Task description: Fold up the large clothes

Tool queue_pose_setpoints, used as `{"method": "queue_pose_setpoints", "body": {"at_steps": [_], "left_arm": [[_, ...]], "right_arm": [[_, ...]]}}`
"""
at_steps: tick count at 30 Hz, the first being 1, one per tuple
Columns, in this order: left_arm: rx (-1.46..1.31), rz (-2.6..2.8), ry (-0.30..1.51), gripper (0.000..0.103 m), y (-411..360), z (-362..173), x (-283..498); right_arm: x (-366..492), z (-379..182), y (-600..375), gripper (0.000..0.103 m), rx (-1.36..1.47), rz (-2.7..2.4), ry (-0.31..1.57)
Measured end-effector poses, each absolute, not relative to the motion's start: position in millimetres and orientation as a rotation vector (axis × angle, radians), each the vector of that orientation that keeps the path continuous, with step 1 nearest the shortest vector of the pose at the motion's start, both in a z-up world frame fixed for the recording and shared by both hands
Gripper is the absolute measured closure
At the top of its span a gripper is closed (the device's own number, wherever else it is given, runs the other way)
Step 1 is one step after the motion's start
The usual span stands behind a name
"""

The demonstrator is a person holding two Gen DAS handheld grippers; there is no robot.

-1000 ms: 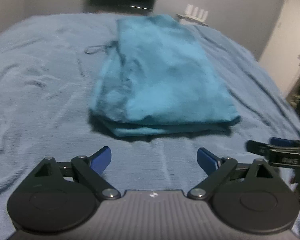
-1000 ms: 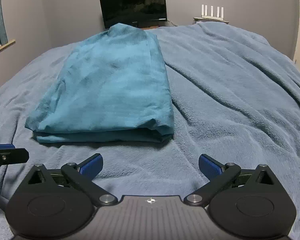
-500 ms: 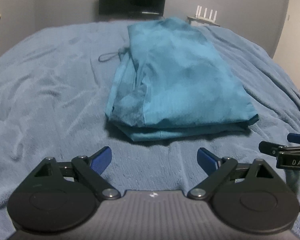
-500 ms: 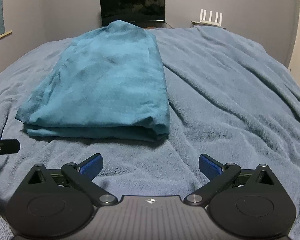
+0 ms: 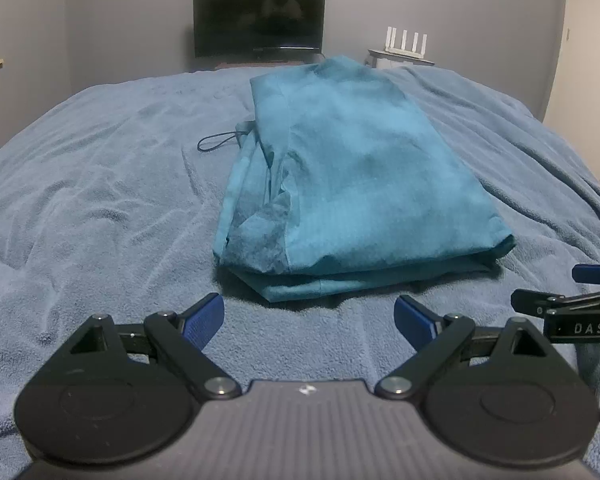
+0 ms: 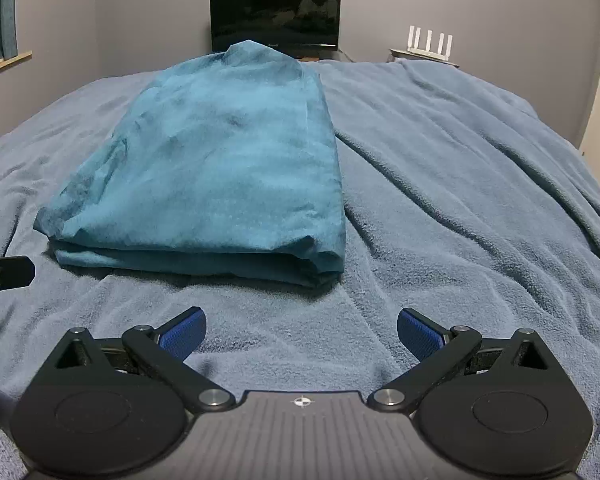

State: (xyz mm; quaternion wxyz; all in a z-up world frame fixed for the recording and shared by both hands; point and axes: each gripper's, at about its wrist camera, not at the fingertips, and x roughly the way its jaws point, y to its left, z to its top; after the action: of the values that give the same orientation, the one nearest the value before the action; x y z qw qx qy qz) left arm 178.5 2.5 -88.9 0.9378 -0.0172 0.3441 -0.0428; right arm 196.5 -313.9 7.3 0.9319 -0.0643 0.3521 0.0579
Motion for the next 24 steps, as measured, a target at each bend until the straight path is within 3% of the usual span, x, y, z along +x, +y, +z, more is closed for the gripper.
{"method": "queue_pose_setpoints", "body": {"at_steps": [24], "left_arm": [[-0.033,-0.09,0.707,0.01,1.4,-89.3,178.4]], "right_arm": [[196.8,3.9,-314.5,0.0,-0.128,0.111,0.736]]}}
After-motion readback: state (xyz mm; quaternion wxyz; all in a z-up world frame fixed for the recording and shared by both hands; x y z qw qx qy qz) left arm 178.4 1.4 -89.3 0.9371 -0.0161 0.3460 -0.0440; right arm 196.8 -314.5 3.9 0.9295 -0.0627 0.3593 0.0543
